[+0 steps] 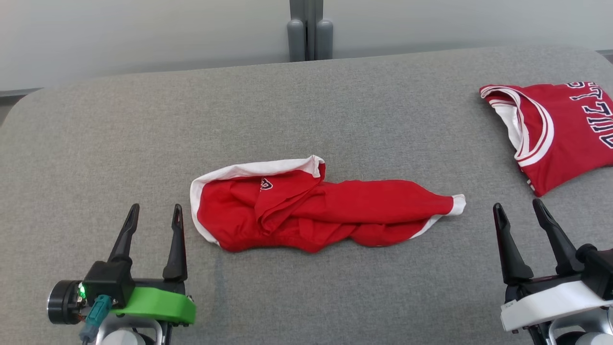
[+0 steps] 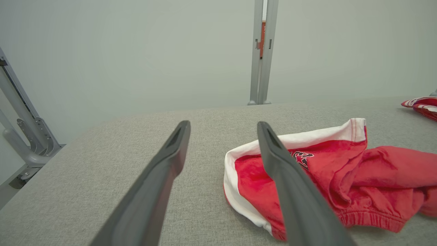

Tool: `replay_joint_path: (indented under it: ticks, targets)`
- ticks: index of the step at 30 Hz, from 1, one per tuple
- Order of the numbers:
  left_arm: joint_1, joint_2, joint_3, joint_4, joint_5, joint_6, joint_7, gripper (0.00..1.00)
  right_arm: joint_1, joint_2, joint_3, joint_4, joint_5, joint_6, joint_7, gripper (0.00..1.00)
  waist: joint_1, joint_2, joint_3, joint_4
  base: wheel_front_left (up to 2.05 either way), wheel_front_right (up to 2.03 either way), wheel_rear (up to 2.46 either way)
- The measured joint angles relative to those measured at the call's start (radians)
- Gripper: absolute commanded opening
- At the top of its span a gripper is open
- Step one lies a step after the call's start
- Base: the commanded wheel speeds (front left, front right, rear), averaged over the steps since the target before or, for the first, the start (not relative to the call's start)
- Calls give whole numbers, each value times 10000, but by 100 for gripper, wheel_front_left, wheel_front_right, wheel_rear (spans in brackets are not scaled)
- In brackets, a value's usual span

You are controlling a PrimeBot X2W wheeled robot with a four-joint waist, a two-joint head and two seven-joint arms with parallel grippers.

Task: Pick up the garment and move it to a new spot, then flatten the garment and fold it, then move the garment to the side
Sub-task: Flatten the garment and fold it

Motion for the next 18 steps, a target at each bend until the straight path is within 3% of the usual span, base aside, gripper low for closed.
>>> replay_joint_path:
  ticks: [7, 13, 18]
  targets:
    - [-719, -372, -48, -479, 270, -113, 0, 100, -1089, -826, 755, 374, 359, 0, 671, 100, 0, 0, 505, 378, 0, 0, 0]
    - [-1489, -953, -153, -650, 604, -424, 0, 100, -3048, -1450, 2476, 1453, 884, 0, 1204, 100, 0, 0, 1158, 1037, 0, 0, 0]
    - [-1911, -1338, -136, -637, 794, -692, -2, 100, -4784, -1505, 3962, 2888, 1392, 0, 1350, 100, 0, 0, 1686, 1725, 0, 0, 0]
